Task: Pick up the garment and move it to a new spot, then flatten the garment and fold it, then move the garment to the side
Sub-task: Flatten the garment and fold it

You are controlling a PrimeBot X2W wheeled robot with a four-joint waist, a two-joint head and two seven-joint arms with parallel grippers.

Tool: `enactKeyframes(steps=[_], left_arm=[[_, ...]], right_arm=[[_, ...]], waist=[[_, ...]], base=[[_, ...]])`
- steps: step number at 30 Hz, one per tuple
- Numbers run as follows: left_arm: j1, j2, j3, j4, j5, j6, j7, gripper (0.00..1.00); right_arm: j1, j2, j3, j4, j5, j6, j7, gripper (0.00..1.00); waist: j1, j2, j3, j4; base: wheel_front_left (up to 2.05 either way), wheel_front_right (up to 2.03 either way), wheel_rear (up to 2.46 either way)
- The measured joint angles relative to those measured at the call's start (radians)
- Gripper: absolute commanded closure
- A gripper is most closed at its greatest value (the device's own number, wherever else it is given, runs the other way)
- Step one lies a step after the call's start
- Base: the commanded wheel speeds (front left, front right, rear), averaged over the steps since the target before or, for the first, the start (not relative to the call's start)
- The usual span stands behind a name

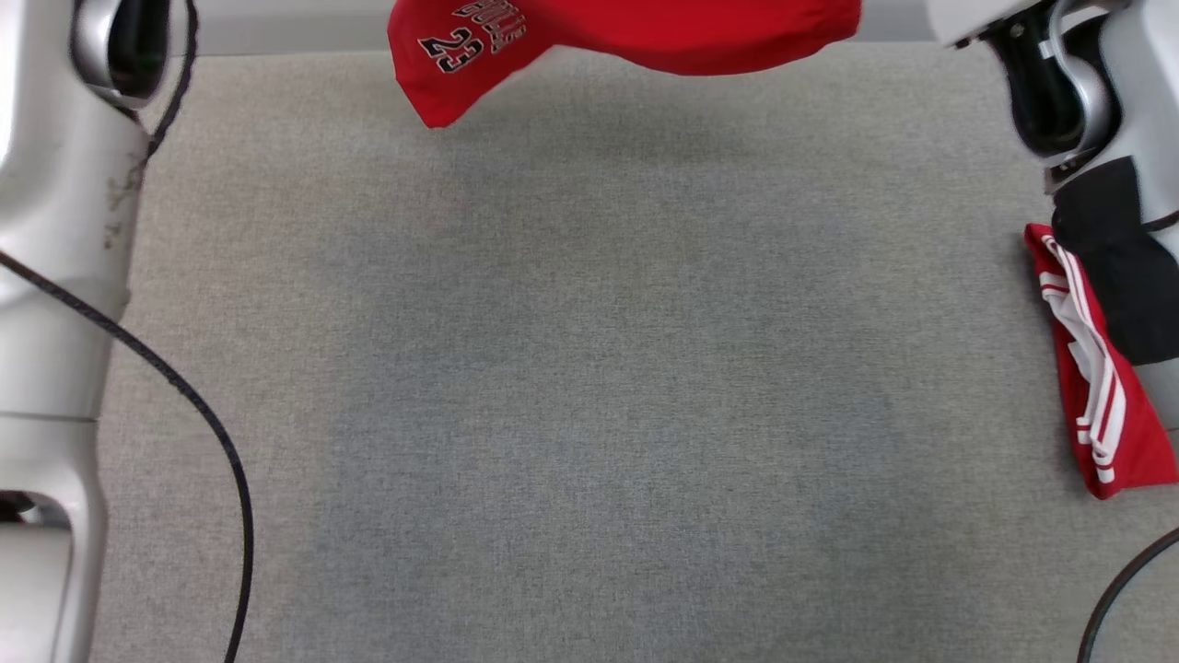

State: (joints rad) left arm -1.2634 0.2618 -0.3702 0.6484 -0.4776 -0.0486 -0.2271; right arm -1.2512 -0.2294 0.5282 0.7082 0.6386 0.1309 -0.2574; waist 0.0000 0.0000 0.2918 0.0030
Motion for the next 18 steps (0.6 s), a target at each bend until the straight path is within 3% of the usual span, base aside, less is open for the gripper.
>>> enactKeyframes(steps=[3, 7, 12, 18], left_arm=[[-0.007, -0.044, -0.009, 0.080, 0.003, -0.023, -0.023, 1.00], [0.111, -0.111, 0.011, 0.100, -0.014, -0.039, -0.030, 1.00], [0.345, -0.124, 0.089, -0.051, 0.022, -0.018, -0.032, 1.00], [0.702, -0.126, 0.112, -0.269, 0.084, 0.007, -0.032, 1.00]], right_arm=[[-0.003, 0.012, 0.076, 0.057, 0.012, 0.000, -0.004, 1.00], [0.077, -0.002, 0.207, 0.073, 0.073, 0.000, -0.006, 1.00], [0.197, -0.048, 0.295, 0.006, 0.136, 0.000, -0.007, 1.00], [0.432, -0.126, 0.327, -0.148, 0.187, 0.000, -0.007, 1.00]], waist=[[0.0001, 0.0000, 0.016, 0.011], [0.0000, 0.0000, 0.019, 0.035], [0.0000, 0.0000, 0.018, 0.038], [0.0001, 0.0000, -0.016, 0.037]], base=[[0.00, 0.00, 0.00], [0.00, 0.00, 0.00], [0.00, 0.00, 0.00], [0.00, 0.00, 0.00]])
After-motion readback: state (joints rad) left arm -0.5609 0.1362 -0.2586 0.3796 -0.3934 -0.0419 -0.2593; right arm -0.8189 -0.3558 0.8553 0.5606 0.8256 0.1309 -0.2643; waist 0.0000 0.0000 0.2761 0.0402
